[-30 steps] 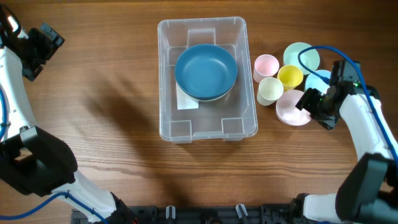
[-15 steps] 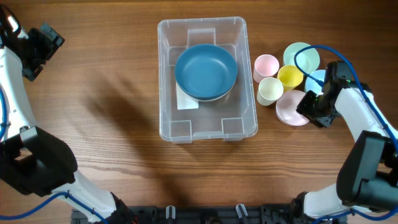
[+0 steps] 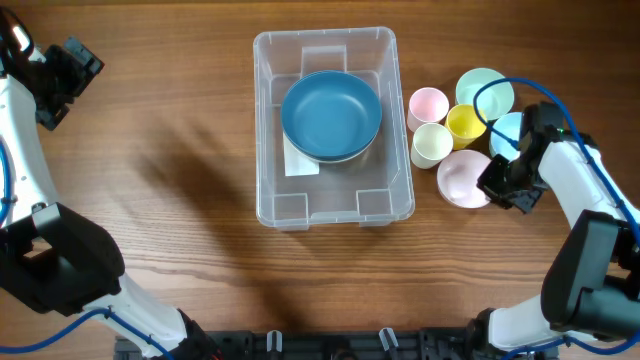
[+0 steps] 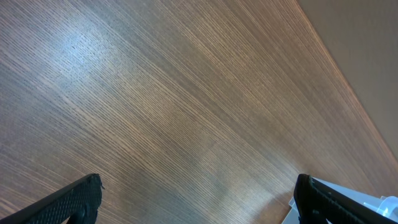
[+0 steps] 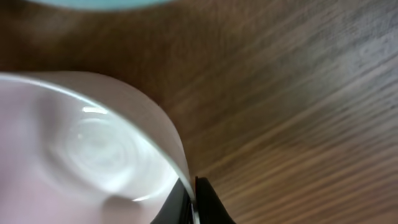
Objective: Pack container
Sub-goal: 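Carry the pink bowl with the right gripper into the container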
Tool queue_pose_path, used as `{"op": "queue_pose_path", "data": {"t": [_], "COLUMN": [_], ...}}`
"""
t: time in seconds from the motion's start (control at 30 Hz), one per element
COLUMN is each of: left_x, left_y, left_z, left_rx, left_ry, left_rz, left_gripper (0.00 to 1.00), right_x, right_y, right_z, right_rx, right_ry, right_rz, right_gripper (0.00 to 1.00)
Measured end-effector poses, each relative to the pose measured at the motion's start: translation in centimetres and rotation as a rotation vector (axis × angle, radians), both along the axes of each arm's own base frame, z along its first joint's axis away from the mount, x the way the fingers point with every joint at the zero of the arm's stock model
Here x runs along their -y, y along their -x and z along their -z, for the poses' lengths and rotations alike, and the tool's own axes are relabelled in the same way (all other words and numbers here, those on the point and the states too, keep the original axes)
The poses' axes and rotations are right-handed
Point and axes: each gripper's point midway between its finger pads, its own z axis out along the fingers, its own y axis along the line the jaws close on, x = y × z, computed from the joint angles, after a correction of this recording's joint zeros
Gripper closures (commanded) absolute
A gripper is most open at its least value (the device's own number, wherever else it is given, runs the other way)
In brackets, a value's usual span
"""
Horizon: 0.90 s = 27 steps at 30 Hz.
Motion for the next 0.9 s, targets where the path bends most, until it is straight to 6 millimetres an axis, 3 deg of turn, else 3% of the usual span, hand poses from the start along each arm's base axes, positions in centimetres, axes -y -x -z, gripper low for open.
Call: {"op": "queue_pose_path", "data": {"t": [0.27,0.43,0.57,0.6,0.63,0.7,0.8,0.9], "left_x": [0.0,0.0,0.0,0.0,0.0,0.0,0.0,0.0], "left_y": [0.0,0.0,0.0,0.0,0.0,0.0,0.0,0.0], "left_z": [0.0,0.0,0.0,0.0,0.0,0.0,0.0,0.0], "left_rx": [0.0,0.0,0.0,0.0,0.0,0.0,0.0,0.0], "left_ry": [0.0,0.0,0.0,0.0,0.0,0.0,0.0,0.0], "left_rz": [0.0,0.0,0.0,0.0,0.0,0.0,0.0,0.0], "left_gripper": [0.0,0.0,0.0,0.0,0.0,0.0,0.0,0.0], "right_x": [-0.2,0.1,0.2,0.2,0.3,0.1,-1.7,-4.7], "right_y": [1.5,2.1,2.0,2.0,1.4,0.7,-0.6,-1.9], "right_z": [-0.4,-3.7,-8.7,-9.1,-12.0,-15.4,-20.2,-23.0], "right_rx": [-0.05,0.01,0.136,0.149,0.241,0.354,0.523,0.627], "right_ry": [-0.004,0.035,0.074,0.077,0.101,0.122,0.124,0.094], "right_rz": [-0.011,-0.032,-0.049,-0.05,-0.055,-0.08,-0.158,-0.258], "right_gripper": [0.96,0.96,0.96,0.96,0.96,0.96,0.96,0.96]}}
